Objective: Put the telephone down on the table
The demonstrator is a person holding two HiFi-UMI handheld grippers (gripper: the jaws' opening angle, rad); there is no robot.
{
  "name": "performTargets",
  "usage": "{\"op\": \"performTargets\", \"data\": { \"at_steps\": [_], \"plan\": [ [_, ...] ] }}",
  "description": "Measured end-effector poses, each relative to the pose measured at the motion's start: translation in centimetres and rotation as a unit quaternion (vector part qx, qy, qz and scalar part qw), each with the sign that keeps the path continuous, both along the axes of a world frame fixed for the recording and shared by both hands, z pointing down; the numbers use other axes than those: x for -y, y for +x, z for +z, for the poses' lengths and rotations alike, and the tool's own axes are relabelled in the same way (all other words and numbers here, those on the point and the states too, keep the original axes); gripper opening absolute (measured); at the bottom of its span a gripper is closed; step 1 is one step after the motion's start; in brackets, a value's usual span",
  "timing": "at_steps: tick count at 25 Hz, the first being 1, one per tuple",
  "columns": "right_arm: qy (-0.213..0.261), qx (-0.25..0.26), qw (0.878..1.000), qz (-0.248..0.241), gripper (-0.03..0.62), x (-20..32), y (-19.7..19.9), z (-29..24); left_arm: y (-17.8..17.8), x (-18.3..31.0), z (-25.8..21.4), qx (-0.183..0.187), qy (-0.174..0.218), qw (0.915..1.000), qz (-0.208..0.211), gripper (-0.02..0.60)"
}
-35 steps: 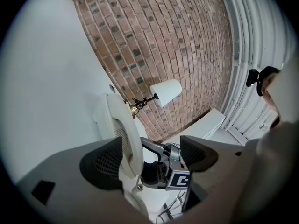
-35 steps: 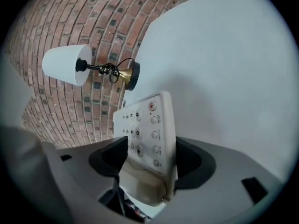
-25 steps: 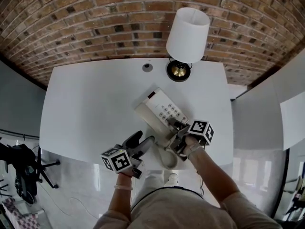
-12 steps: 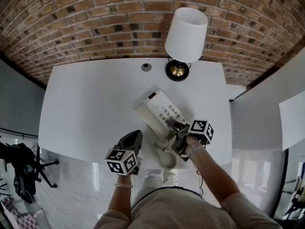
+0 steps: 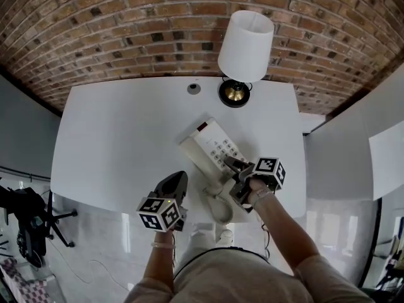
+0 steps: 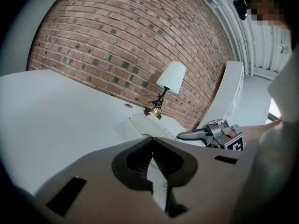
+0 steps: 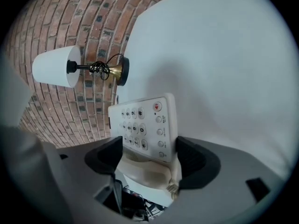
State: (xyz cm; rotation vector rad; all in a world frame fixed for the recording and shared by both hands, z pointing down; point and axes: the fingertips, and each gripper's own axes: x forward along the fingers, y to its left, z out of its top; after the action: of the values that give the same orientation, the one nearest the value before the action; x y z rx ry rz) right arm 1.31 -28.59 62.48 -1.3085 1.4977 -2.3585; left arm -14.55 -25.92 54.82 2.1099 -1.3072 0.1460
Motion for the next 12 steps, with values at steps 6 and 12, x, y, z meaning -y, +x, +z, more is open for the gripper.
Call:
{"op": "performTargets", "data": {
  "at_steps": [6,12],
  "plan": [
    [0.009,-0.004,1.0,0.002,0.339,-0.6,0.7,-0.7,-0.3,-0.4,0.5,0.009,-0.004,0.9999,-0.007,0.005],
    [0.055,-0.04,0.998,-0.003,0.137,-0.2,2.2,-2.4,-0.9,-0.8,0.3,0.018,0.002,0.9997,-0.018,0.005]
  ]
}}
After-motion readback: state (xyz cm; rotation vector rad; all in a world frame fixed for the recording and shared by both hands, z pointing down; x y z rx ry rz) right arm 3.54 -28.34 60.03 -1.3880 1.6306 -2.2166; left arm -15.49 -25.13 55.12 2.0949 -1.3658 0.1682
